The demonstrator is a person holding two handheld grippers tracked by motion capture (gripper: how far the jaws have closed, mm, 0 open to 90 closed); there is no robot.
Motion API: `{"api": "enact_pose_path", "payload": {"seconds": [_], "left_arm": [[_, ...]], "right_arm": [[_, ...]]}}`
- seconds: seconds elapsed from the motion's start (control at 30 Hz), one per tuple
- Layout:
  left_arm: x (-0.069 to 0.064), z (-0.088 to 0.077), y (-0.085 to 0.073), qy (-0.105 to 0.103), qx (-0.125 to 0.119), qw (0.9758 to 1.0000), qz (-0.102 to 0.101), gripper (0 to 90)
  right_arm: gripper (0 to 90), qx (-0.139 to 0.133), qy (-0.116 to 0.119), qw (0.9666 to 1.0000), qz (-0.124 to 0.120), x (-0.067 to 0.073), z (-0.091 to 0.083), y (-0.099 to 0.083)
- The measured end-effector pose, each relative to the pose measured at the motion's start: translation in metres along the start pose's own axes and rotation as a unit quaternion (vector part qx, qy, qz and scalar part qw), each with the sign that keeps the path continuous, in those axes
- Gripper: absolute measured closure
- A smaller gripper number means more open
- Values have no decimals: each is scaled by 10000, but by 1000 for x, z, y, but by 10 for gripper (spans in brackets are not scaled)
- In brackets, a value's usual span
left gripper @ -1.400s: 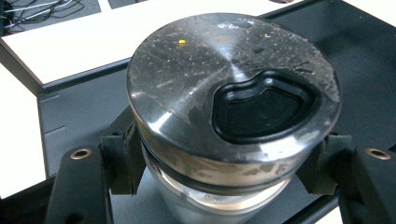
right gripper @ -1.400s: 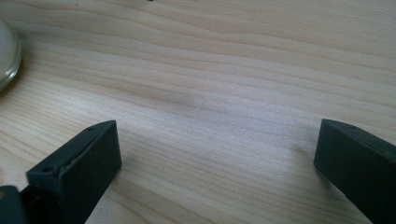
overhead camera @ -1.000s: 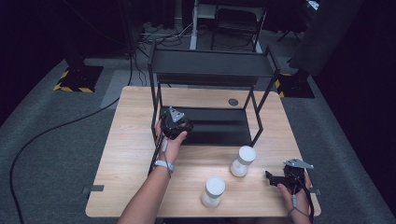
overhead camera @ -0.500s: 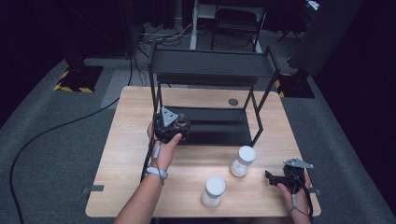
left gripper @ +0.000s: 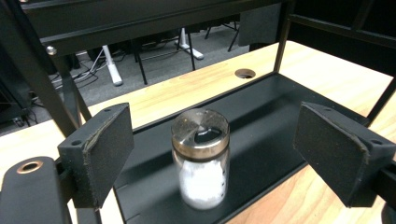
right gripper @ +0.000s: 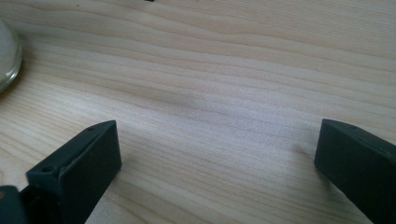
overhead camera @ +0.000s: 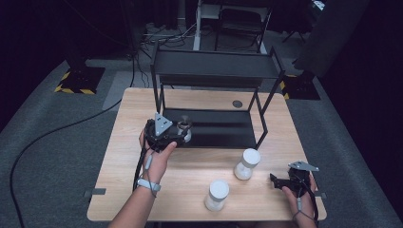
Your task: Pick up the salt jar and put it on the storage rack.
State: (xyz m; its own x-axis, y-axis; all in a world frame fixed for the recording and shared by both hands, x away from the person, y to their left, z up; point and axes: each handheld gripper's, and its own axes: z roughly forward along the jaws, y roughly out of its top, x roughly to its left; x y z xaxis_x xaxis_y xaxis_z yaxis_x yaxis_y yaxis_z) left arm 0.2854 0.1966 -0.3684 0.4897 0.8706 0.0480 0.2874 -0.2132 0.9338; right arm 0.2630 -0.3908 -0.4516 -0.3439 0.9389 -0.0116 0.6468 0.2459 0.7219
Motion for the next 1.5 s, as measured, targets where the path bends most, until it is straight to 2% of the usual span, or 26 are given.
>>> {"api": "enact_pose_path", "payload": {"seconds": [0.3, 0.5, 0.77, 0.93, 1.27, 1.5], "left_arm": [[10, -26, -3, 15, 31, 10000, 41, 117], [18, -44, -8, 124, 78, 9999, 42, 113], [31, -62, -21, 90, 132, 9999, -60, 106], [36, -73, -29, 145, 182, 9997, -91, 106], [47, -90, -42, 186, 279, 9994, -86, 101], [49, -94, -55, 223, 366, 9990, -119, 101]], "right_arm": [[3, -1, 0, 10000, 1, 0, 0, 0], [3, 0, -7, 10000, 5, 0, 0, 0], [3, 0, -17, 10000, 12, 1, 0, 0], [3, -1, -22, 10000, 16, 1, 0, 0], [3, -2, -24, 10000, 18, 1, 0, 0], [3, -3, -26, 10000, 20, 1, 0, 0]]}}
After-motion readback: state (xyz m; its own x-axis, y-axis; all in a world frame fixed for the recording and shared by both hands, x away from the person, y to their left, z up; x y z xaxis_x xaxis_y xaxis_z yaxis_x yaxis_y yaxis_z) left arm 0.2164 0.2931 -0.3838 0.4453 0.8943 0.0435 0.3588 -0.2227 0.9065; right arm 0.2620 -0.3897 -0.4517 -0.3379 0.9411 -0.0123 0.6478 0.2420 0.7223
